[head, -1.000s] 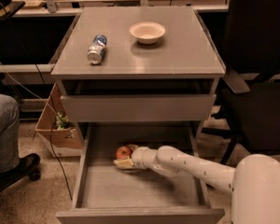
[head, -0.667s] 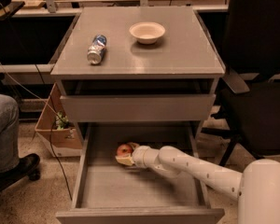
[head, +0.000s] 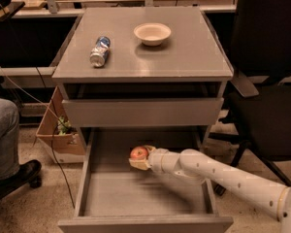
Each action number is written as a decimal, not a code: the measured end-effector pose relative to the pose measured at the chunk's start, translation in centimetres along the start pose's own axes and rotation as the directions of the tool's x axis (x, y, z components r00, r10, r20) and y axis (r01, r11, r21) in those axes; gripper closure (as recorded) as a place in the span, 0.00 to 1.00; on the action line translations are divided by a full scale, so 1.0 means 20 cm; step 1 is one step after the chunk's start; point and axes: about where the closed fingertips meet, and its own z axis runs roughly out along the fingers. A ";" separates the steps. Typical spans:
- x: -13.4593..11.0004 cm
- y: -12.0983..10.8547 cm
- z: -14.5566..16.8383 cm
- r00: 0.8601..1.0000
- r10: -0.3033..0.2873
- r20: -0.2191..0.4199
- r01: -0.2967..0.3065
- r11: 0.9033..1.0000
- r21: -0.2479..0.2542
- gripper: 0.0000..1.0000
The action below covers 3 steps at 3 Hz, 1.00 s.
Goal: Pick apple from middle drawer and place on counter
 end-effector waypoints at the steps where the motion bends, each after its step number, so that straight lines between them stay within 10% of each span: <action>1: -0.12 -0.03 -0.28 0.999 0.037 0.018 -0.037 0.999 0.008 1.00; 3: -0.54 -0.15 -0.86 0.994 -0.080 0.076 0.068 0.987 0.148 1.00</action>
Offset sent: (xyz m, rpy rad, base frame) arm -0.0246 -0.1470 0.1758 0.0205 -0.1350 -0.1252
